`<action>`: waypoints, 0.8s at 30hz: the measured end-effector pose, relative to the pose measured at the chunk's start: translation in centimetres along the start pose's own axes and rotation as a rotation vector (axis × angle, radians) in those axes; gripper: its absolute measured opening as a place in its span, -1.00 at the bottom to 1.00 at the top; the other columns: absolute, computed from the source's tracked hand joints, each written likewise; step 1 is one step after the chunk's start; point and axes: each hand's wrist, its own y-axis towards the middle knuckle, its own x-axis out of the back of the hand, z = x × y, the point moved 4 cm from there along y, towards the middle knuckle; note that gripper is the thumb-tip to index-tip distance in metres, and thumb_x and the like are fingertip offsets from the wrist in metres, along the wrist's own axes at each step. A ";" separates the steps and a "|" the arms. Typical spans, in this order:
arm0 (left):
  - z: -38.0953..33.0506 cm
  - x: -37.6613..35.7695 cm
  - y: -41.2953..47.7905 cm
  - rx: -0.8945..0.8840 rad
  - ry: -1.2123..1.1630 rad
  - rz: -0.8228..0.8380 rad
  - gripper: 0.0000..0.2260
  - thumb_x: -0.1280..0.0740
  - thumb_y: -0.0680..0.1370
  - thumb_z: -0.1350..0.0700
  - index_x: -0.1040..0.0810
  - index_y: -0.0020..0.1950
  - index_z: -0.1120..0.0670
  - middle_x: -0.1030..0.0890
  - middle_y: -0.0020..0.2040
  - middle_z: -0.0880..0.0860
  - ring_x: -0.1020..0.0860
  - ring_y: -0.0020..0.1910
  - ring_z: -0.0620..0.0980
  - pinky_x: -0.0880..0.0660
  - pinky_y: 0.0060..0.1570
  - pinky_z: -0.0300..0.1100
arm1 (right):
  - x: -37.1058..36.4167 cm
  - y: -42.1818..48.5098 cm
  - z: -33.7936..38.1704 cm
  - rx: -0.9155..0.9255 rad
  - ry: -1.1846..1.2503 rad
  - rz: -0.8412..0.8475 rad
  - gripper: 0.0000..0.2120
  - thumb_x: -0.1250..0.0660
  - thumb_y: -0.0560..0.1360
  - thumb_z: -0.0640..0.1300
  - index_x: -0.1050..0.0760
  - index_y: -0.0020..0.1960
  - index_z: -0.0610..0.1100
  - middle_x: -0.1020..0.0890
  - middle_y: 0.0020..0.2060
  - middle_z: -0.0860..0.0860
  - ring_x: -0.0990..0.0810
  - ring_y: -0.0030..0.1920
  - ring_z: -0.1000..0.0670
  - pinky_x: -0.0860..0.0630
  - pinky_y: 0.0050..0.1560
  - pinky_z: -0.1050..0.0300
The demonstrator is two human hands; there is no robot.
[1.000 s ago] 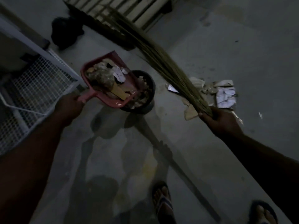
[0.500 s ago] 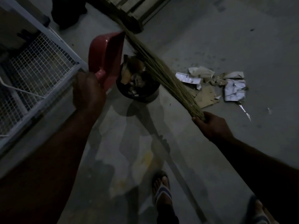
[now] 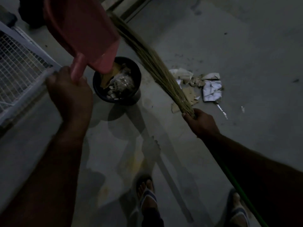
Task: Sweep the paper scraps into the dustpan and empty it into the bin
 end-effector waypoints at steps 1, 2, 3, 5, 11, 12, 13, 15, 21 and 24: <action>-0.3 -0.6 -0.7 0.015 -0.035 0.023 -0.73 -0.28 0.45 0.04 -0.58 0.07 0.13 -0.57 0.02 0.24 -0.52 0.01 0.18 -0.40 -0.03 -0.09 | 0.6 0.2 -0.7 -0.021 -0.007 -0.006 -0.58 -0.26 0.47 0.34 -0.56 0.07 0.02 -0.66 -0.17 -0.06 -0.66 -0.13 -0.16 -0.65 -0.17 -0.12; -0.6 -1.2 -1.5 0.021 -0.067 0.045 -0.74 -0.29 0.42 0.00 -0.59 0.02 0.10 -0.60 -0.06 0.21 -0.55 -0.06 0.17 -0.42 -0.10 -0.07 | 1.3 0.4 -1.5 -0.046 -0.014 -0.013 -0.54 -0.25 0.45 0.37 -0.56 0.08 0.02 -0.66 -0.15 -0.07 -0.66 -0.11 -0.17 -0.65 -0.17 -0.14; -0.9 -1.8 -2.7 0.025 -0.103 0.072 -0.75 -0.30 0.42 -0.02 -0.60 0.00 0.07 -0.61 -0.12 0.18 -0.56 -0.12 0.17 -0.45 -0.16 -0.05 | 2.0 0.7 -2.4 -0.071 -0.019 -0.023 -0.49 -0.24 0.42 0.40 -0.54 0.10 0.02 -0.66 -0.12 -0.07 -0.67 -0.10 -0.18 -0.66 -0.17 -0.15; -1.6 -2.9 -5.9 0.031 -0.166 0.137 -0.73 -0.34 0.43 -0.04 -0.60 0.06 0.03 -0.62 -0.13 0.15 -0.57 -0.13 0.16 -0.48 -0.18 -0.06 | 3.7 1.2 -4.4 -0.121 -0.036 -0.052 -0.46 -0.23 0.41 0.42 -0.50 0.12 0.01 -0.65 -0.07 -0.10 -0.66 -0.07 -0.21 -0.66 -0.15 -0.17; -0.3 -8.5 -18.2 0.074 -0.164 0.424 -0.71 -0.45 0.44 0.03 -0.64 0.13 0.06 -0.62 -0.12 0.20 -0.59 -0.13 0.17 -0.43 -0.20 -0.14 | 8.9 2.5 -12.1 -0.260 -0.118 -0.114 -0.47 -0.24 0.42 0.42 -0.46 0.13 0.02 -0.64 -0.08 -0.14 -0.66 -0.10 -0.25 -0.66 -0.13 -0.19; 0.9 -9.9 -20.1 0.101 -0.155 0.475 -0.73 -0.46 0.43 0.08 -0.65 0.12 0.08 -0.63 -0.13 0.22 -0.59 -0.14 0.18 -0.43 -0.21 -0.14 | 9.9 2.8 -13.4 -0.282 -0.127 -0.119 -0.51 -0.26 0.45 0.38 -0.46 0.09 -0.02 -0.64 -0.10 -0.16 -0.67 -0.13 -0.25 -0.66 -0.15 -0.18; 2.2 -11.3 -21.7 0.136 -0.146 0.530 -0.75 -0.47 0.43 0.12 -0.65 0.10 0.10 -0.63 -0.14 0.23 -0.60 -0.16 0.19 -0.46 -0.22 -0.12 | 10.8 3.2 -14.7 -0.305 -0.128 -0.120 -0.54 -0.28 0.48 0.34 -0.45 0.05 -0.05 -0.62 -0.13 -0.17 -0.67 -0.18 -0.25 -0.66 -0.20 -0.17; 4.5 -13.8 -24.1 0.218 -0.137 0.614 -0.81 -0.46 0.44 0.19 -0.67 0.05 0.14 -0.65 -0.15 0.25 -0.61 -0.17 0.22 -0.51 -0.20 -0.04 | 12.5 4.1 -17.6 -0.371 -0.123 -0.112 -0.56 -0.29 0.51 0.30 -0.44 0.00 -0.10 -0.61 -0.18 -0.18 -0.66 -0.30 -0.20 -0.65 -0.36 -0.07; 7.6 -20.9 -25.7 0.240 -0.053 0.741 -0.83 -0.41 0.48 0.22 -0.66 0.01 0.27 -0.65 -0.13 0.32 -0.61 -0.11 0.26 -0.40 -0.16 -0.08 | 13.4 7.8 -23.8 -0.412 -0.085 -0.093 -0.52 -0.32 0.50 0.29 -0.50 -0.05 -0.17 -0.63 -0.25 -0.20 -0.66 -0.36 -0.18 -0.65 -0.39 -0.06; 8.2 -24.4 -25.3 0.321 0.002 0.809 -0.78 -0.35 0.51 0.12 -0.65 -0.04 0.28 -0.62 -0.18 0.31 -0.61 -0.09 0.25 -0.37 -0.16 -0.11 | 11.7 10.2 -24.1 -0.359 -0.080 -0.040 -0.53 -0.33 0.53 0.24 -0.52 0.03 -0.19 -0.62 -0.20 -0.21 -0.67 -0.30 -0.22 -0.67 -0.27 -0.18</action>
